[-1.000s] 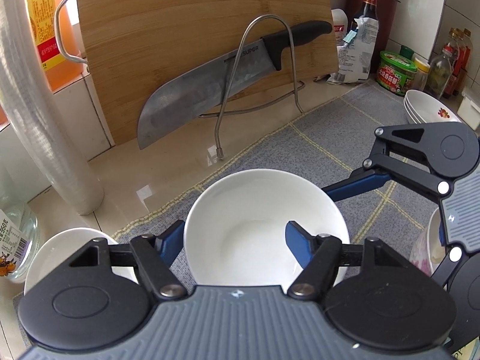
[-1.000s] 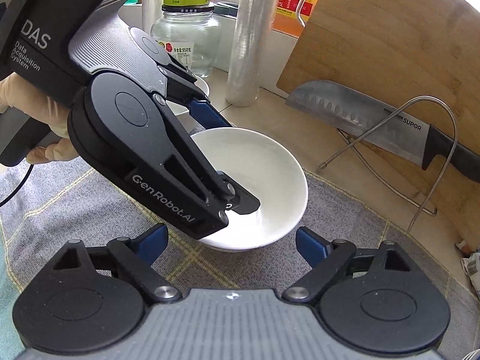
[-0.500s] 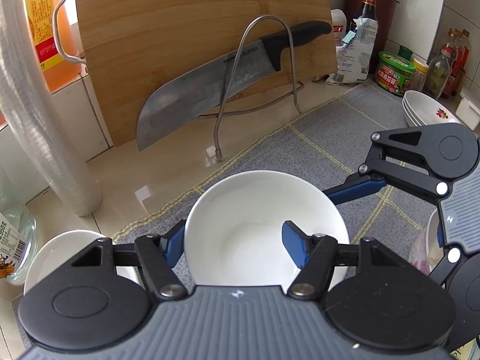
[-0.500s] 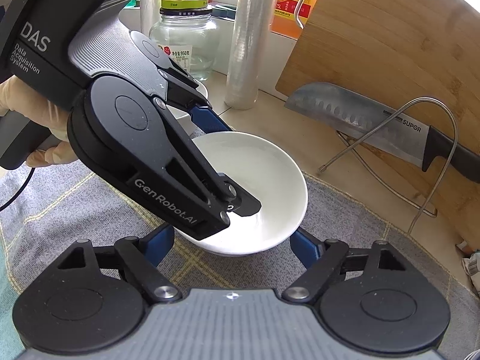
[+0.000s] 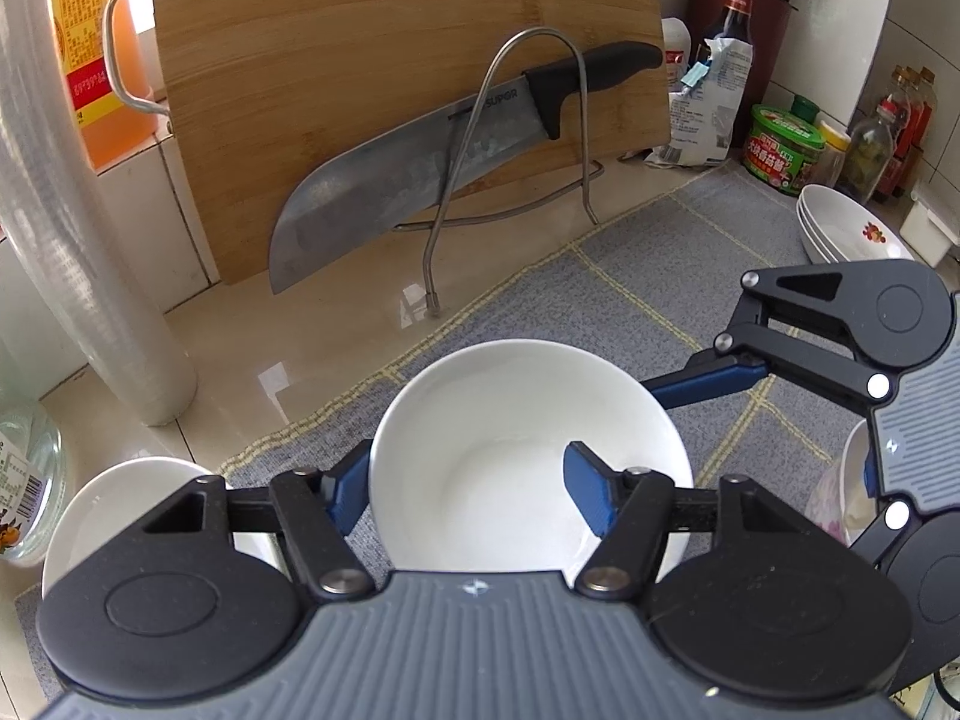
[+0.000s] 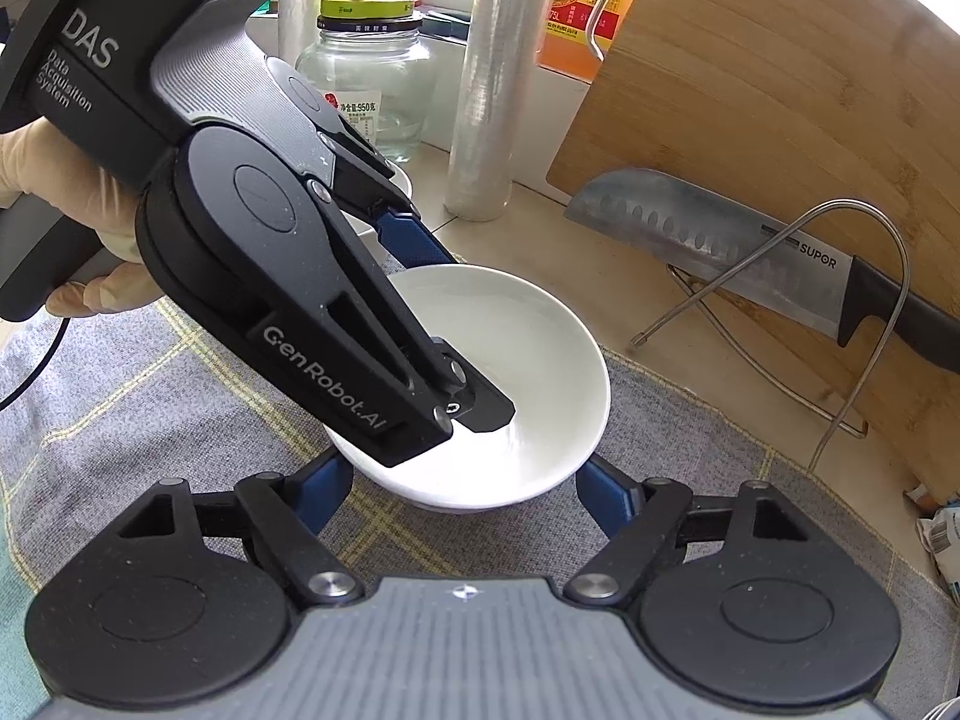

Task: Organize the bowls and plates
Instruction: 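Carry the floral bowl with the right tool over the white bowl, then lower the floral bowl into the white bowl with the right tool, then open the right tool to release the bowl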

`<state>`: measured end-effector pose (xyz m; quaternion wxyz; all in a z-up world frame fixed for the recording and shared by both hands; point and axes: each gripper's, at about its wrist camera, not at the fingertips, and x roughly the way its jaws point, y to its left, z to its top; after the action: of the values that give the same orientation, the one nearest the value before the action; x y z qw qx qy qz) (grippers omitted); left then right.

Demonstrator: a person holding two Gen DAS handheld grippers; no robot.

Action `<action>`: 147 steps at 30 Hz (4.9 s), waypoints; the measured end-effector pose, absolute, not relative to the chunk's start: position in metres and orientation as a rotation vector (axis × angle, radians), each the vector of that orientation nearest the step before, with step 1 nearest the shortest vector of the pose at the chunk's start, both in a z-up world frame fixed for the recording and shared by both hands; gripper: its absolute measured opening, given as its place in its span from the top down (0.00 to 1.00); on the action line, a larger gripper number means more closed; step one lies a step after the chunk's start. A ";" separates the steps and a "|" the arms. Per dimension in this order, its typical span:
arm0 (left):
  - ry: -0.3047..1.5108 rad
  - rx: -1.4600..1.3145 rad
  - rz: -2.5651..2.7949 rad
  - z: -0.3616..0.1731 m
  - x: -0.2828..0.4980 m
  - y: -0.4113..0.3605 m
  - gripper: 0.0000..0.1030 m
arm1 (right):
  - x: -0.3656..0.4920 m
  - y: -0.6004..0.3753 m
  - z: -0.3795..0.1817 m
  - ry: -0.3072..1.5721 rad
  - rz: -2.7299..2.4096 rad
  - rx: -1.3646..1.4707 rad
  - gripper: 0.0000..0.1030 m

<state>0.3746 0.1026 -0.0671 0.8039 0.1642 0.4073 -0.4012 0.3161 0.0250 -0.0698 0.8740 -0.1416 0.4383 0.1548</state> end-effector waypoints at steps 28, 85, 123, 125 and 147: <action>0.874 0.356 -0.878 -0.060 0.374 0.104 0.36 | 0.312 0.024 -0.057 0.908 0.324 -0.276 0.18; 0.739 0.428 -1.013 0.005 0.231 0.039 0.36 | 0.167 -0.038 0.009 0.876 0.172 -0.223 0.18; 0.826 0.421 -1.060 -0.028 0.223 0.016 0.36 | 0.155 -0.057 -0.019 0.972 0.166 -0.133 0.18; 0.826 0.421 -1.060 -0.028 0.223 0.016 0.36 | 0.155 -0.057 -0.020 0.973 0.166 -0.132 0.18; 0.837 0.416 -1.054 -0.033 0.225 0.016 0.36 | 0.157 -0.055 -0.022 0.981 0.167 -0.138 0.18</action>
<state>0.2247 0.0164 -0.0334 0.7619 0.1911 0.3848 -0.4847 0.1573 -0.0551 -0.0222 0.8766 -0.0662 0.4699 0.0801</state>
